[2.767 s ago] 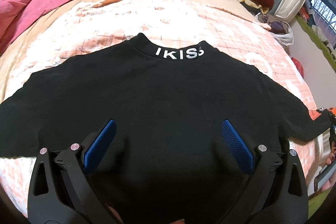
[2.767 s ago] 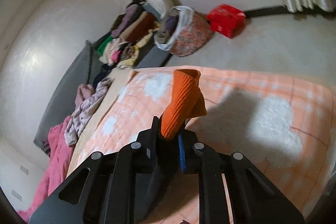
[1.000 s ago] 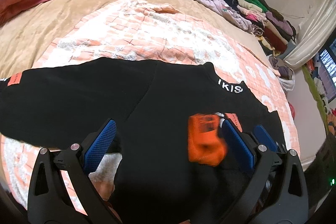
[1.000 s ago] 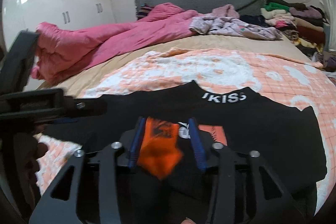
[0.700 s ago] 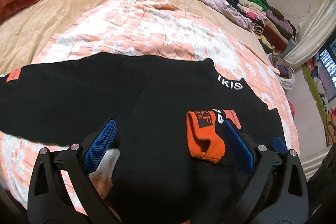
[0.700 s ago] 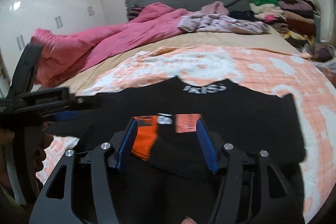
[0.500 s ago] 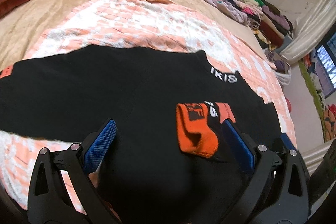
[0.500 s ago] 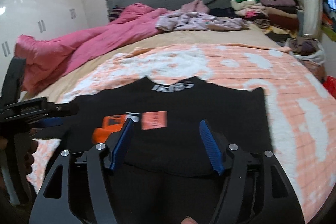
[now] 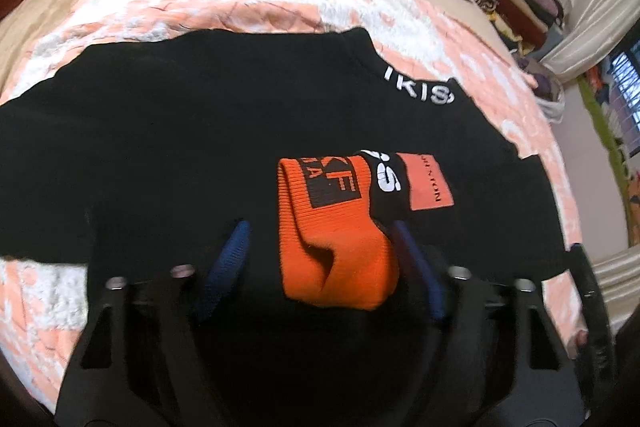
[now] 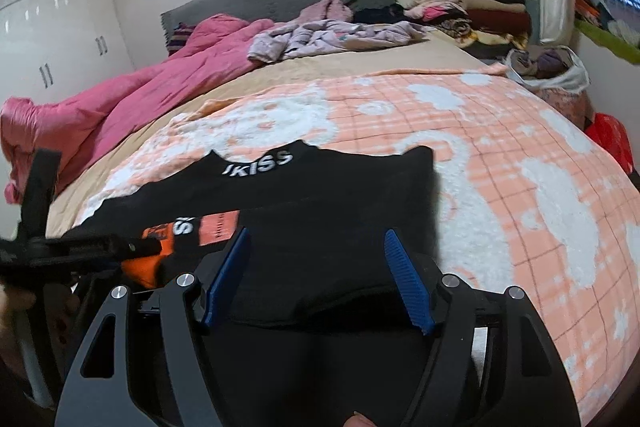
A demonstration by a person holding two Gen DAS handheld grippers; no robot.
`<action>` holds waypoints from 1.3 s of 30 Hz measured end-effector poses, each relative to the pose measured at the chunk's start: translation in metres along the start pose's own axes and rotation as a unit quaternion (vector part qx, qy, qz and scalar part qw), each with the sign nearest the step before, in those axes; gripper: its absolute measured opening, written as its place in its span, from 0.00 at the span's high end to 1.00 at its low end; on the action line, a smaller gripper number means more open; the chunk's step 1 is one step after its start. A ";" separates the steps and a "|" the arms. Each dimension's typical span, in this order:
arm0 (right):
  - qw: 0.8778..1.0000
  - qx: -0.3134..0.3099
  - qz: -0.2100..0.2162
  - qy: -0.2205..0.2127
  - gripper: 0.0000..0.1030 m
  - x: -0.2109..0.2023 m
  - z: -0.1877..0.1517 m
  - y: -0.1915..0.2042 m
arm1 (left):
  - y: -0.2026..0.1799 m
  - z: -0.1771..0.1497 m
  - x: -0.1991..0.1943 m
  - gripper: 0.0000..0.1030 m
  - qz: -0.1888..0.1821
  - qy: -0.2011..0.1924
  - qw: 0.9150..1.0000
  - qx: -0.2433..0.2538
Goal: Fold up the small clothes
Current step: 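Lower the cuff onto the shirt's middle and open the right tool, then grasp the laid cuff with the left tool, straighten it, release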
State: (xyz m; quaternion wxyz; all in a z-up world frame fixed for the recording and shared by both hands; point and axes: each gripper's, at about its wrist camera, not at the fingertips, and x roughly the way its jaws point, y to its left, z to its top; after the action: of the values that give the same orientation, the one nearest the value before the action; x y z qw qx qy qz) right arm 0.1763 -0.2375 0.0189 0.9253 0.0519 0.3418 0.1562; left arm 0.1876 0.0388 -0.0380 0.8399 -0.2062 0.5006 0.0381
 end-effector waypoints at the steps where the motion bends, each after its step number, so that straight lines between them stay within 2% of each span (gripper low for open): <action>1: 1.000 0.004 -0.001 -0.001 0.34 -0.001 0.000 -0.003 | -0.003 -0.001 0.002 0.63 0.009 -0.004 1.000 0.004; 2: 1.000 0.012 -0.006 -0.002 0.34 -0.001 0.000 -0.009 | -0.006 -0.001 0.003 0.74 0.016 -0.009 1.000 0.010; 3: 1.000 0.017 -0.009 -0.002 0.34 -0.002 0.001 -0.014 | -0.008 -0.001 0.004 0.79 0.016 -0.012 1.000 0.016; 4: 1.000 0.024 -0.012 -0.002 0.34 -0.003 0.001 -0.021 | -0.011 -0.001 0.003 0.88 0.005 -0.015 1.000 0.020; 7: 0.999 0.040 -0.023 -0.006 0.34 -0.006 0.000 -0.035 | -0.018 0.003 -0.010 0.91 -0.002 -0.043 0.998 0.040; 10: 0.998 0.054 -0.033 -0.006 0.34 -0.007 0.000 -0.047 | -0.021 0.008 -0.028 0.91 -0.003 -0.075 0.996 0.051; 13: 0.997 0.061 -0.039 -0.004 0.34 -0.006 -0.001 -0.052 | -0.021 0.013 -0.042 0.91 0.018 -0.107 0.992 0.061; 15: 0.997 0.061 -0.042 -0.001 0.34 -0.003 -0.002 -0.053 | -0.014 0.017 -0.045 0.91 0.026 -0.115 0.991 0.057; 20: 0.998 0.055 -0.043 0.010 0.34 0.002 -0.003 -0.050 | 0.004 0.020 -0.042 0.87 0.039 -0.107 0.993 0.040; 28: 0.998 0.039 -0.049 0.011 0.34 0.002 -0.002 -0.042 | 0.027 0.020 -0.059 0.87 0.067 -0.127 0.989 0.032; 32: 0.998 0.033 -0.053 0.008 0.34 0.001 0.000 -0.039 | 0.018 0.020 -0.065 0.87 0.059 -0.131 0.989 0.047; 36: 0.998 0.031 -0.054 0.007 0.34 0.000 0.000 -0.039 | -0.001 0.018 -0.054 0.84 0.037 -0.113 0.991 0.064; 39: 0.998 0.030 -0.059 0.006 0.34 -0.001 0.001 -0.039 | -0.011 0.014 -0.041 0.81 0.038 -0.099 0.991 0.082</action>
State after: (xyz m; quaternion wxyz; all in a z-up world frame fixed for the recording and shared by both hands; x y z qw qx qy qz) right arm 0.1857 -0.2749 0.0124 0.9288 0.0586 0.3542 0.0915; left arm 0.1815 0.0395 0.0063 0.8974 -0.1126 0.4238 0.0491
